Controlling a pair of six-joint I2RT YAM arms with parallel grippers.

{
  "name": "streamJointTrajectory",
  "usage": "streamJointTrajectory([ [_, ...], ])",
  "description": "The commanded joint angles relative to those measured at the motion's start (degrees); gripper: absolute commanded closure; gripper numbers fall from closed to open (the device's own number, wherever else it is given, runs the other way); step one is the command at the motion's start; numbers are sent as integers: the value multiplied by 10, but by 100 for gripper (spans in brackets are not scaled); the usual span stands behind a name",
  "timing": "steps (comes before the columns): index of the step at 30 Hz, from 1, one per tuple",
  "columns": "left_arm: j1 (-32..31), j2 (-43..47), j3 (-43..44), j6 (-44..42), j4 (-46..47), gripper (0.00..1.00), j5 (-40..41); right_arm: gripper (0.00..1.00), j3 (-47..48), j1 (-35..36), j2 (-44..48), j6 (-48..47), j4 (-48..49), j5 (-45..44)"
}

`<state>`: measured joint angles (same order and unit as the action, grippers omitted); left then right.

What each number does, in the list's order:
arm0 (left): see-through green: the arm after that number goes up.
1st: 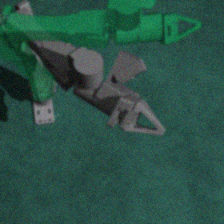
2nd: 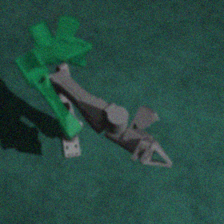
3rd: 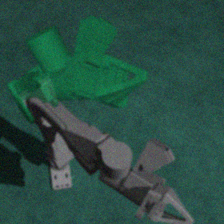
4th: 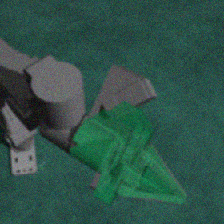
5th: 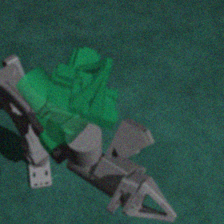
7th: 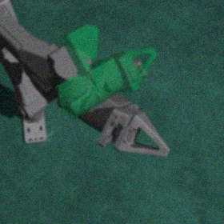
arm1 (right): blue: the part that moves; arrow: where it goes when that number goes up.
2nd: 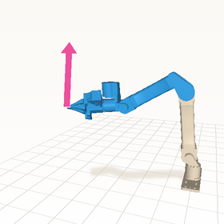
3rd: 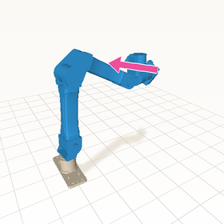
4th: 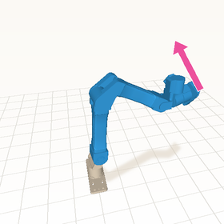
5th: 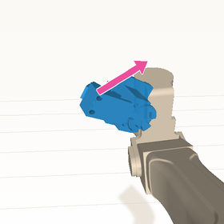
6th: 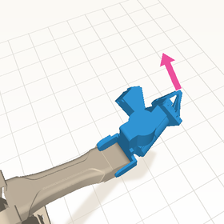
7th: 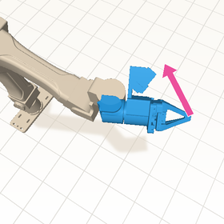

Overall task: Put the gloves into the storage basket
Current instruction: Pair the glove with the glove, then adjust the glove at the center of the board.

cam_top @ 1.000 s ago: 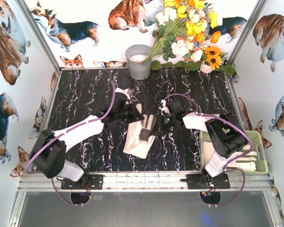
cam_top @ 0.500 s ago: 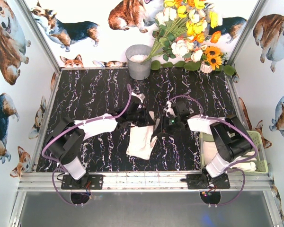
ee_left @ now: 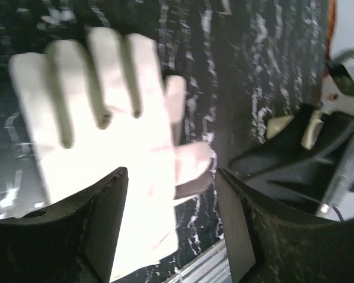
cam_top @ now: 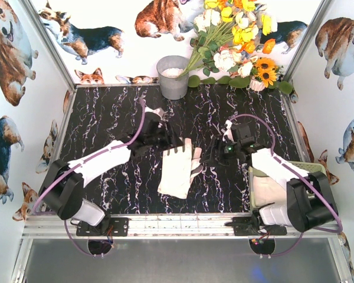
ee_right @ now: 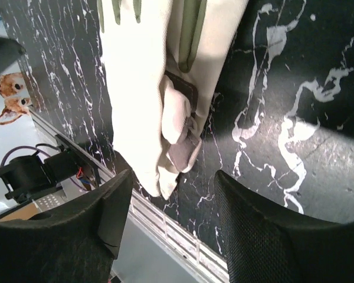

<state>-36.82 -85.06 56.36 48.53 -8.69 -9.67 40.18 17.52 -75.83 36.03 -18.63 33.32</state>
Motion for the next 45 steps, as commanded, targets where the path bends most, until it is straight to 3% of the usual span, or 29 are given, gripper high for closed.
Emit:
streamJointTrajectory([
  [1, 37, 0, -6, -35, -73, 42, 32, 40, 33, 0, 12, 8, -61, -13],
  [10, 97, -68, -7, -65, -50, 38, -15, 45, 74, 0, -57, 37, -45, -19],
  [21, 104, -130, 4, -71, -41, 38, -49, 55, 120, 0, -144, 10, -21, -21],
  [26, 105, -144, 7, -72, -36, 39, -59, 68, 120, 0, -156, 10, -7, 1],
  [34, 105, -158, 11, -68, -30, 42, -70, 100, 121, 0, -137, 17, 9, 54],
  [45, 105, -150, 3, -68, -27, 44, -78, 100, 89, 9, -63, 26, -44, 76],
])
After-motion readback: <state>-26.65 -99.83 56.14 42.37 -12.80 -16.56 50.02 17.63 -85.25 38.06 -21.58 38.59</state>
